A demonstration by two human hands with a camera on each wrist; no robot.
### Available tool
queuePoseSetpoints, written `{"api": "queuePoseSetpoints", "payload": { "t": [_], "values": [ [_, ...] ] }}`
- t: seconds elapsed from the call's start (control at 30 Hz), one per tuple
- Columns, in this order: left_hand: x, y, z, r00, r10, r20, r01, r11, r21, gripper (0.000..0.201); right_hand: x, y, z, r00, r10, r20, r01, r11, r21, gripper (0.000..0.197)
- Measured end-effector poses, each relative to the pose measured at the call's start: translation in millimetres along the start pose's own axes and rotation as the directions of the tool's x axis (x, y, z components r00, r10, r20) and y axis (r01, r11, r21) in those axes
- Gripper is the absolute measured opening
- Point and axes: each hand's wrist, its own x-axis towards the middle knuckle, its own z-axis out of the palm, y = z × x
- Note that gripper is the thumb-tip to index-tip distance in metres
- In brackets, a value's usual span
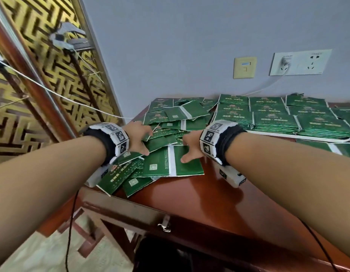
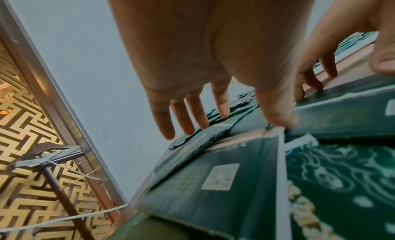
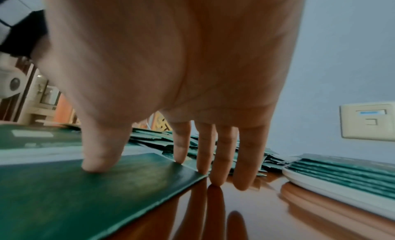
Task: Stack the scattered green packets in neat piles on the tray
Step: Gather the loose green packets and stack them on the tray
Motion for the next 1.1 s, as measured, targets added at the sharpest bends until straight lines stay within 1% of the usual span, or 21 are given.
{"api": "queuePoseSetpoints", "payload": {
  "t": [0.07, 0.1, 0.27, 0.4, 0.5, 0.57, 0.6, 0.63, 0.7, 0.77, 0.83, 0.9, 0.97, 1.03, 1.1],
  "values": [
    [1, -1, 5, 1.000, -0.018, 0.005, 0.019, 0.999, -0.047, 0.075, 0, -2, 0, 1.000, -0.010, -0.001, 0.010, 1.000, -0.022, 0.082],
    [3, 0, 7, 1.000, -0.018, 0.004, 0.018, 0.998, -0.059, 0.074, 0, -2, -1, 1.000, -0.001, 0.003, 0.001, 1.000, -0.026, 0.083],
    [14, 17, 8, 0.999, 0.048, -0.019, -0.048, 0.999, -0.017, 0.047, -1, 2, -3, 0.999, -0.001, 0.041, -0.002, 0.997, 0.075, 0.084],
    [20, 29, 3, 0.997, 0.069, -0.023, -0.068, 0.996, 0.064, 0.030, -4, 3, -6, 0.996, 0.014, 0.083, -0.017, 0.999, 0.027, 0.076],
    [23, 36, 0, 0.997, 0.073, -0.013, -0.072, 0.994, 0.077, 0.018, -7, 6, -7, 0.994, 0.009, 0.108, -0.017, 0.997, 0.072, 0.089],
    [25, 40, -1, 0.997, 0.077, -0.011, -0.076, 0.994, 0.072, 0.018, -10, 9, -6, 0.996, 0.014, 0.085, -0.024, 0.993, 0.120, 0.090],
    [26, 43, -2, 0.996, 0.083, -0.013, -0.082, 0.994, 0.066, 0.019, -13, 11, -6, 0.998, 0.017, 0.064, -0.026, 0.991, 0.134, 0.088],
    [27, 46, -3, 0.996, 0.089, -0.017, -0.088, 0.995, 0.054, 0.020, -17, 14, -6, 0.999, 0.022, 0.032, -0.027, 0.987, 0.157, 0.083],
    [28, 54, -7, 0.993, 0.111, -0.037, -0.111, 0.994, 0.023, 0.021, -23, 21, -8, 0.997, 0.059, -0.045, -0.044, 0.962, 0.270, 0.068],
    [28, 64, -12, 0.987, 0.144, -0.064, -0.146, 0.989, -0.021, 0.021, -29, 31, -13, 0.990, 0.109, -0.094, -0.069, 0.933, 0.354, 0.062],
    [28, 77, -18, 0.980, 0.178, -0.093, -0.184, 0.982, -0.053, 0.023, -35, 43, -17, 0.979, 0.151, -0.137, -0.091, 0.925, 0.370, 0.064],
    [30, 93, -25, 0.973, 0.192, -0.126, -0.204, 0.974, -0.094, 0.030, -43, 57, -21, 0.965, 0.192, -0.181, -0.116, 0.925, 0.361, 0.060],
    [31, 110, -34, 0.974, 0.173, -0.143, -0.194, 0.969, -0.153, 0.036, -55, 73, -26, 0.945, 0.233, -0.228, -0.144, 0.927, 0.347, 0.055],
    [33, 127, -42, 0.982, 0.120, -0.146, -0.150, 0.964, -0.221, 0.035, -70, 88, -31, 0.927, 0.266, -0.266, -0.167, 0.925, 0.342, 0.050],
    [36, 144, -48, 0.989, 0.061, -0.136, -0.105, 0.935, -0.340, 0.033, -85, 101, -33, 0.912, 0.281, -0.298, -0.184, 0.931, 0.314, 0.046]
  ]
}}
